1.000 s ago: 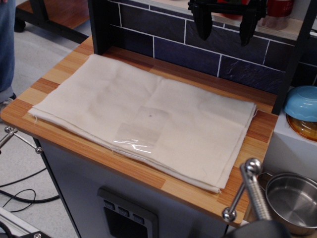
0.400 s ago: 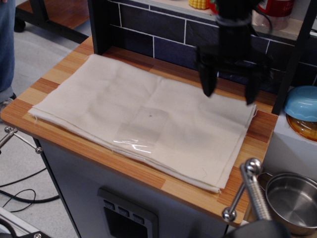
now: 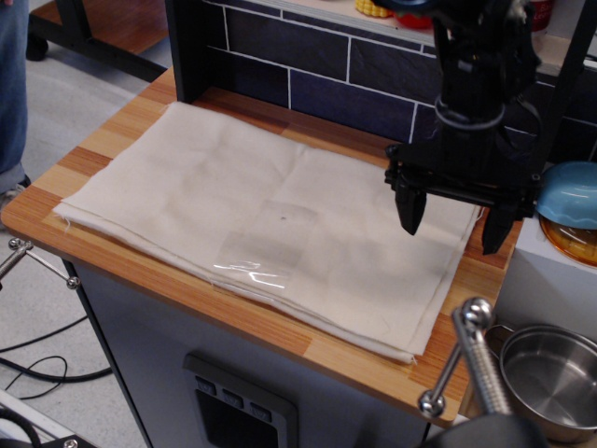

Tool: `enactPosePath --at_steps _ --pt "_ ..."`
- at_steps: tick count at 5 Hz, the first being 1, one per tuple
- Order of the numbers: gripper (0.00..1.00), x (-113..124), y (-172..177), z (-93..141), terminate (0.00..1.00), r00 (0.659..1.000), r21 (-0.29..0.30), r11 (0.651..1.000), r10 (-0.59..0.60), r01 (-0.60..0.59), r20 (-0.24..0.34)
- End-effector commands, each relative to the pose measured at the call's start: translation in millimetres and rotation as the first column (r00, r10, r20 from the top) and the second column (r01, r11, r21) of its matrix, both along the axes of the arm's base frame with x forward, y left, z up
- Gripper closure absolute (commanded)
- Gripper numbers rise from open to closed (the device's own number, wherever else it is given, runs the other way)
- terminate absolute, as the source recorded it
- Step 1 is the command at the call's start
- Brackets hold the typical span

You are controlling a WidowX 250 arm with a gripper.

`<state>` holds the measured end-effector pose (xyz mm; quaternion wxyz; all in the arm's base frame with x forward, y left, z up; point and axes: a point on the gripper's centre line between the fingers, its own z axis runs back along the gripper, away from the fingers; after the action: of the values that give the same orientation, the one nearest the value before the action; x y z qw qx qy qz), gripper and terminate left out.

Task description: Fold cloth in half

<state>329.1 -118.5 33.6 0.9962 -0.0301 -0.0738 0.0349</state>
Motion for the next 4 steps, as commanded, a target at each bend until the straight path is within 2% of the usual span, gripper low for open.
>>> enactPosePath --at_steps 1,3,4 --pt "0.00 -3 -17 -23 0.00 0.999 0.055 0.998 0.004 -0.006 0.043" --pt "0.00 -12 -20 -45 0.00 1.000 0.089 0.996 -0.031 0.030 0.002" --pt "1.00 -8 -14 -47 0.00 0.998 0.093 0.994 -0.052 0.054 -0.028"
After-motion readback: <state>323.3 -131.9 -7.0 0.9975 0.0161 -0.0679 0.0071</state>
